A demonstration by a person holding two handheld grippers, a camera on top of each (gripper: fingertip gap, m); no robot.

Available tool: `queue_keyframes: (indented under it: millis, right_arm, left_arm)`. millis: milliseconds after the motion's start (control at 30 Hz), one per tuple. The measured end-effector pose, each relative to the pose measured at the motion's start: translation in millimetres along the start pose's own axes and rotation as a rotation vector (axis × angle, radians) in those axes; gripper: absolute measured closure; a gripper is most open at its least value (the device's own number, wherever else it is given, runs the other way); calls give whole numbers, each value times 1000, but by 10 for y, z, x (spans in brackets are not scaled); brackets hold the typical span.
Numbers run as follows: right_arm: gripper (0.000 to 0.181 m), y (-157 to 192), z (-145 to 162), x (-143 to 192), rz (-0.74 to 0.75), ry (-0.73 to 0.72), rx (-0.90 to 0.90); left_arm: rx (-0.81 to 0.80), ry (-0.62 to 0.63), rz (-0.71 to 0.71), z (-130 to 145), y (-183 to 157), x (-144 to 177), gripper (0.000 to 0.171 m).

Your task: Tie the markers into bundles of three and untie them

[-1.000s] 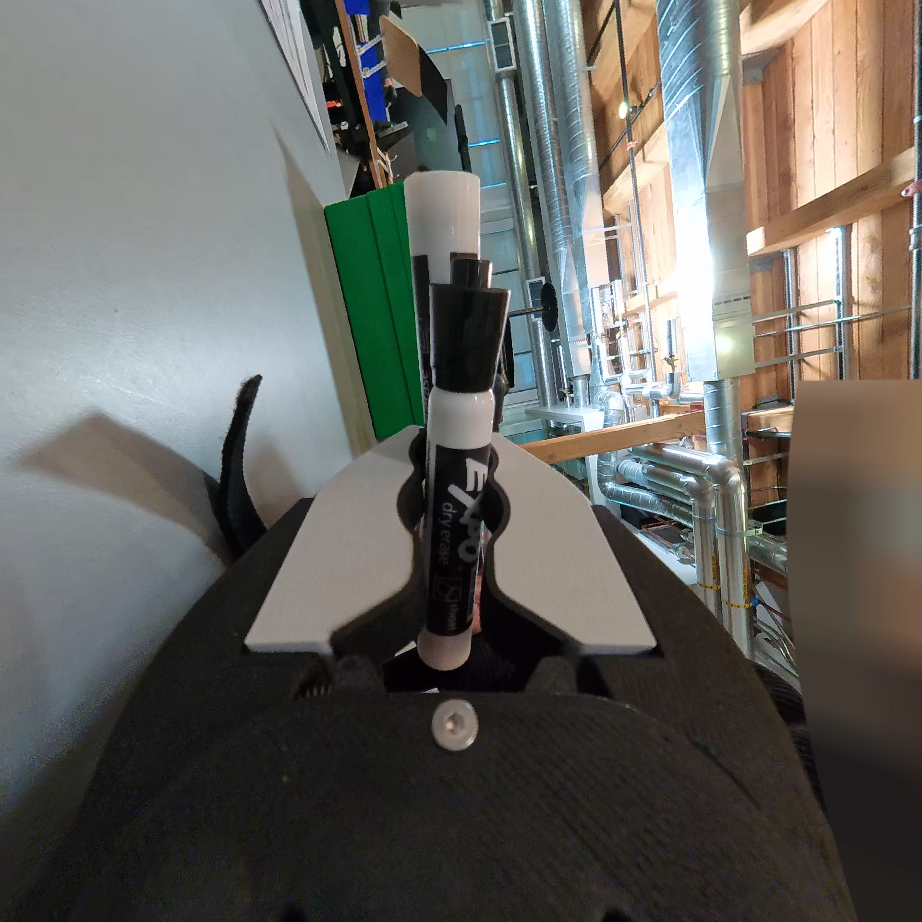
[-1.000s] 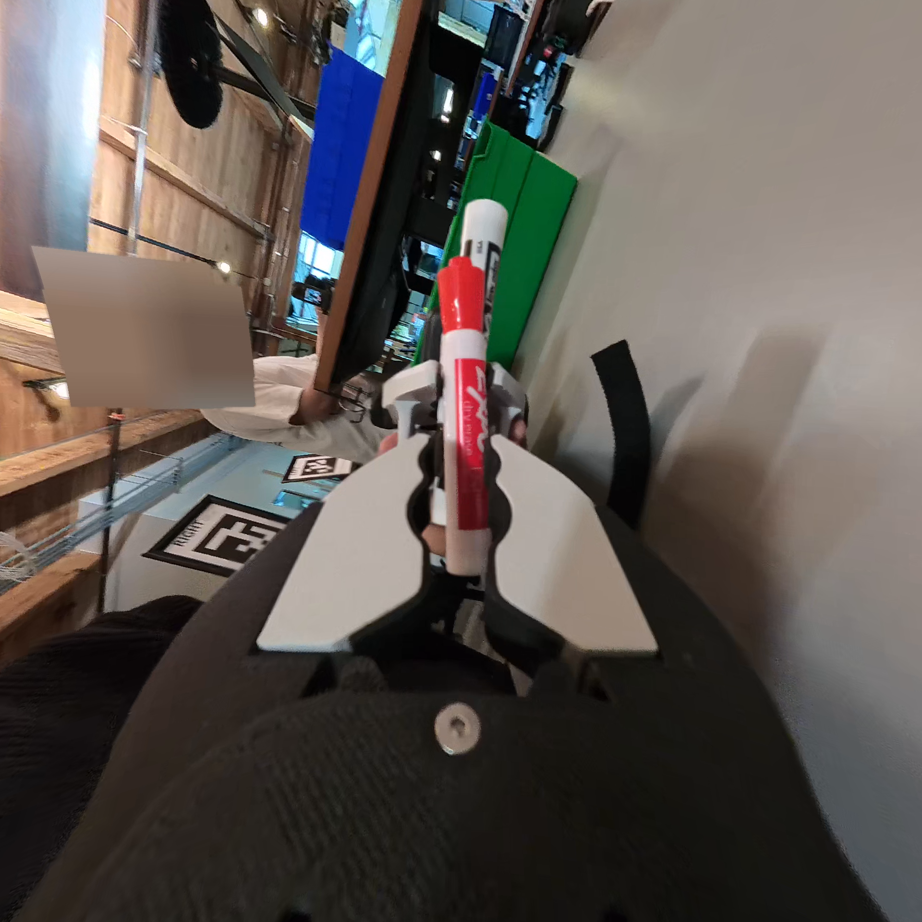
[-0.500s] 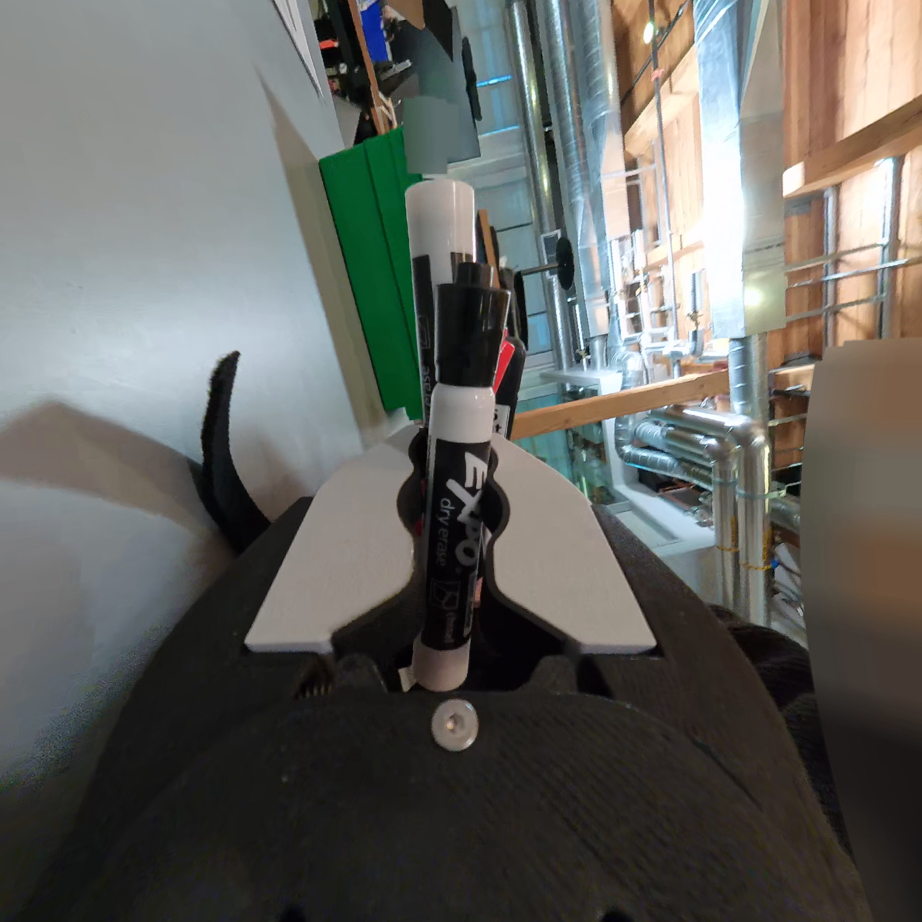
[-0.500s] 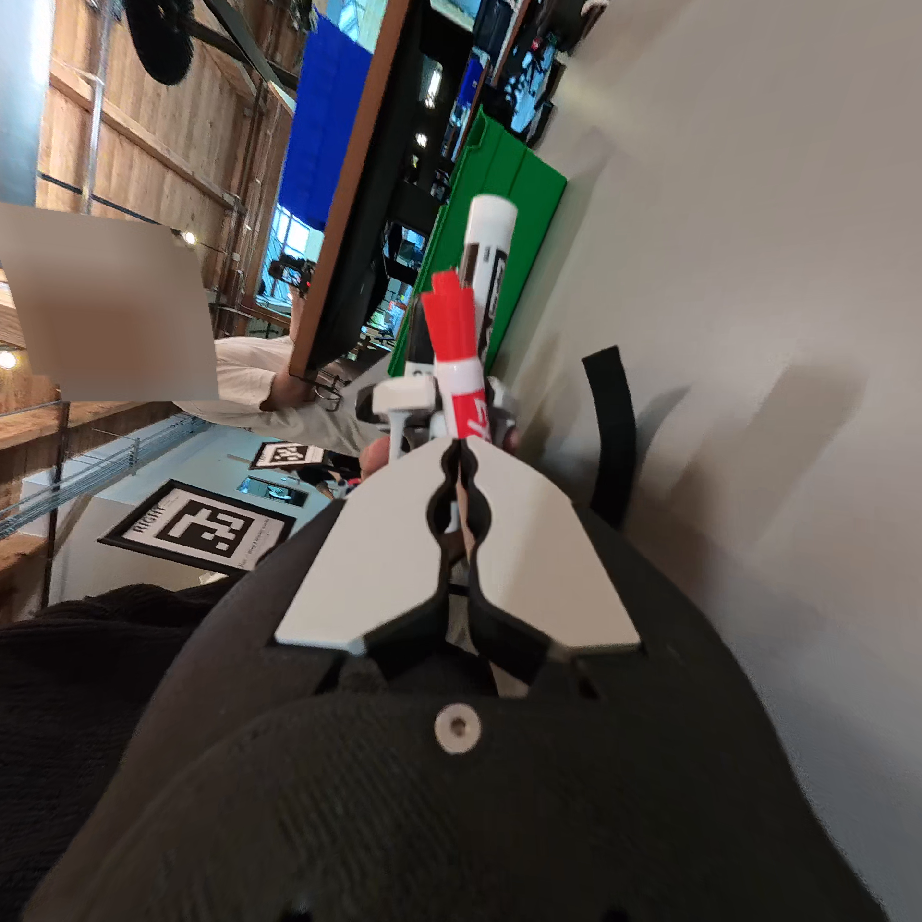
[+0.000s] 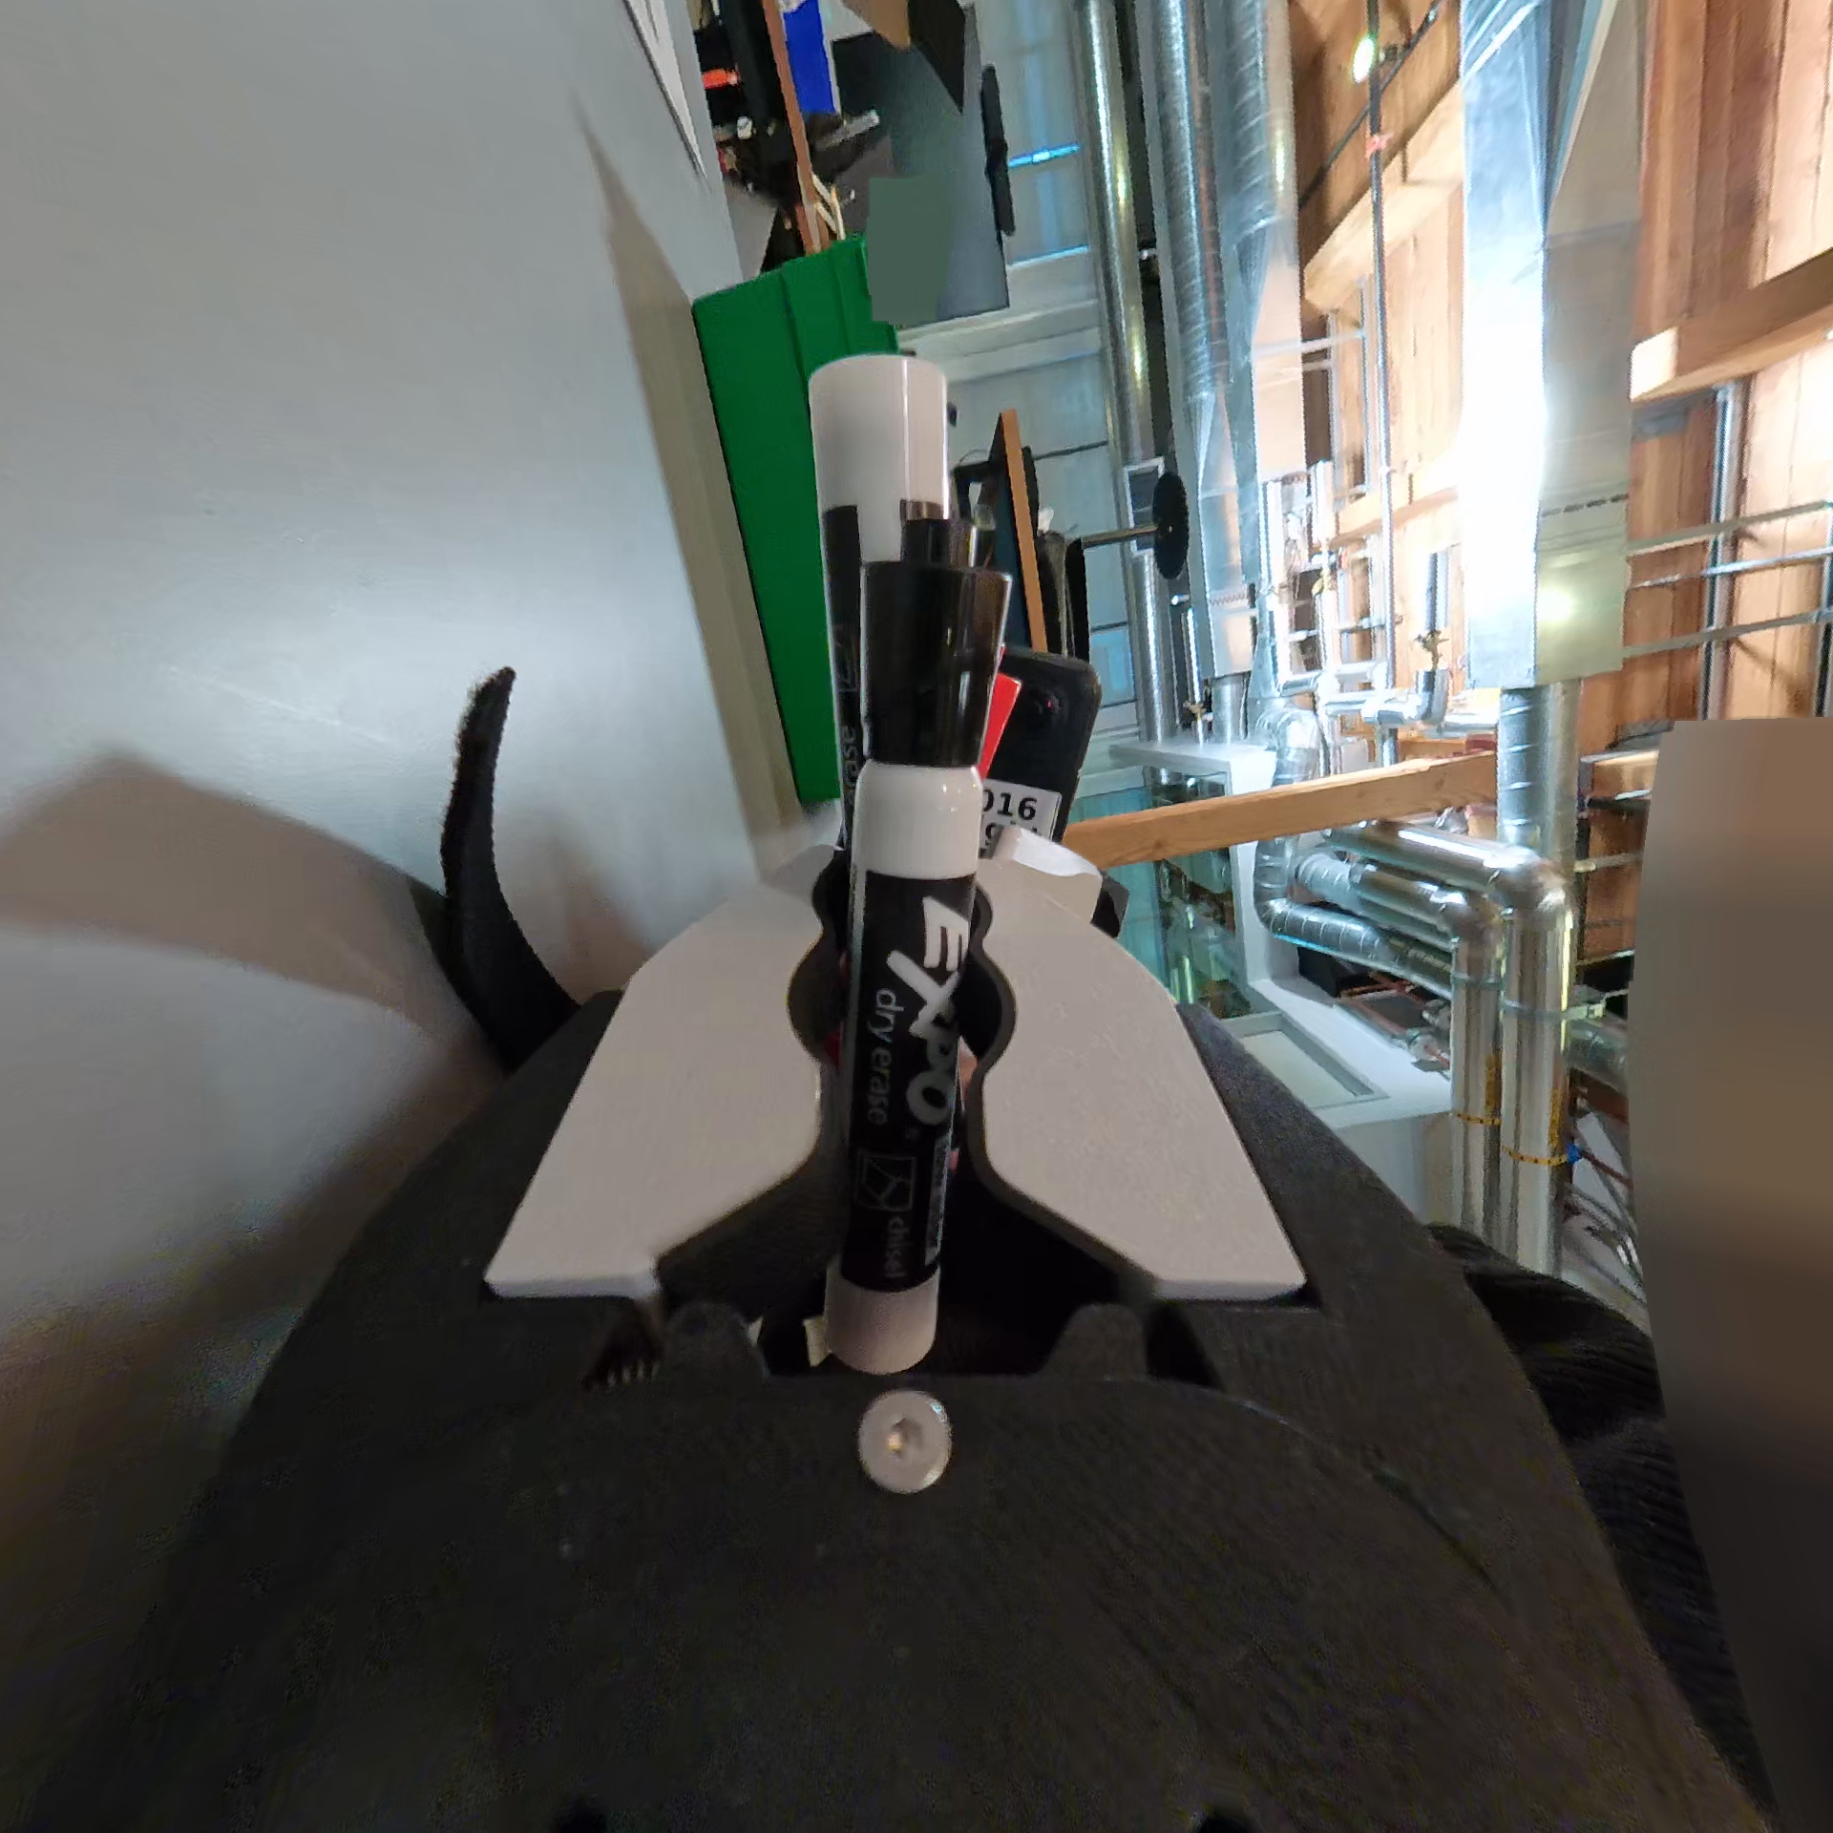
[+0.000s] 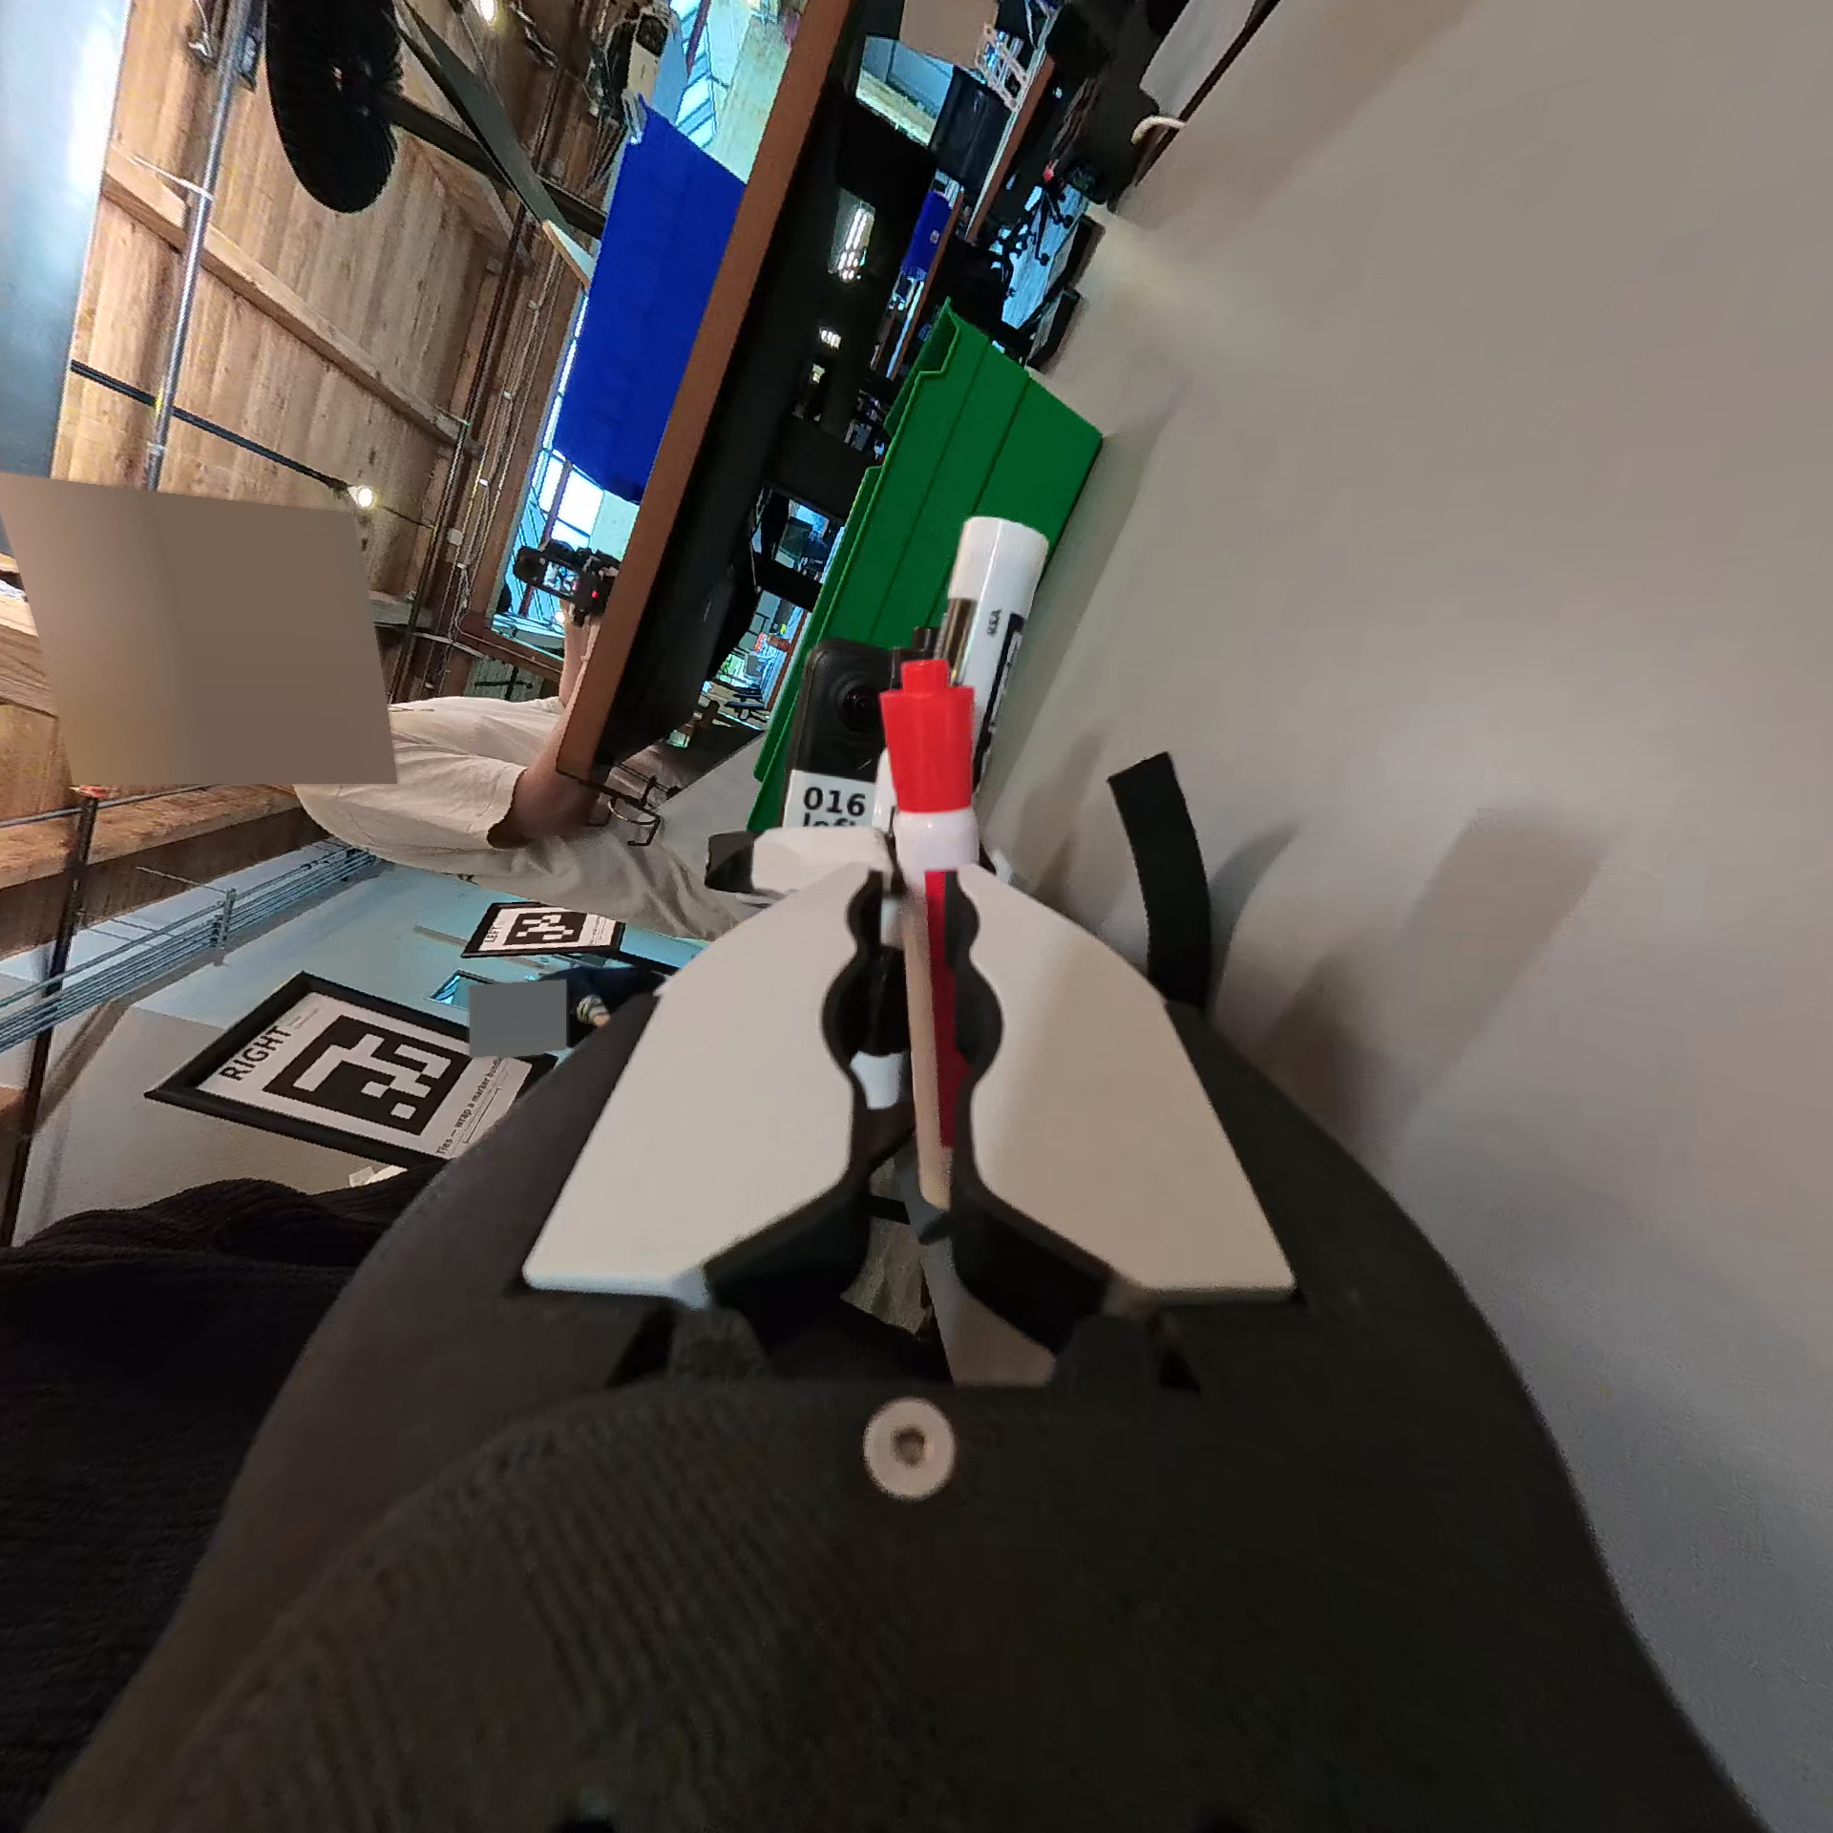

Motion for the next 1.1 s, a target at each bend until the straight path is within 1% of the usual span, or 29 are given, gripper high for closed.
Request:
queue_keyframes:
  millis: [167,267,400,467,533,600,833,967,1100]
  right_arm:
    - [155,-12,59,-20,10,51,9]
    - [146,-8,145,-58,6,124,21]
    - [142,22,312,-122,1,230,63]
    - [142,29,379,-146,7,269,93]
    - [145,43,406,-160,-3,277,98]
    - [161,64,405,-156,-31,275,76]
    - [162,85,338,-114,-56,265,85]
    - [162,77,292,-92,-68,250,33]
    - [162,72,281,-82,-69,252,-13]
  left_arm:
    - [19,-101,32,-146,-22,68,152]
    - [25,-158,87,-233,-71,112,152]
    - [19,-188,151,-261,-150,126,152]
    - [22,-183,171,-248,-175,122,151]
    - [19,-180,171,-239,-175,116,151]
    - [18,-180,172,-245,-169,116,151]
    - [-34,-170,171,-244,-191,112,152]
    - [-81,-151,149,-212,-191,88,151]
    - [-91,-131,132,-183,-172,71,152]
Point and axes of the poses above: each gripper's, where its closed fingertips meet, x back along the fingers, z out of its underside, y = z × x across the jaws, the point moved 7 cm from there along x, back along the fingers, and after that the axes turned 13 degrees about -y, right-handed, at the moved point
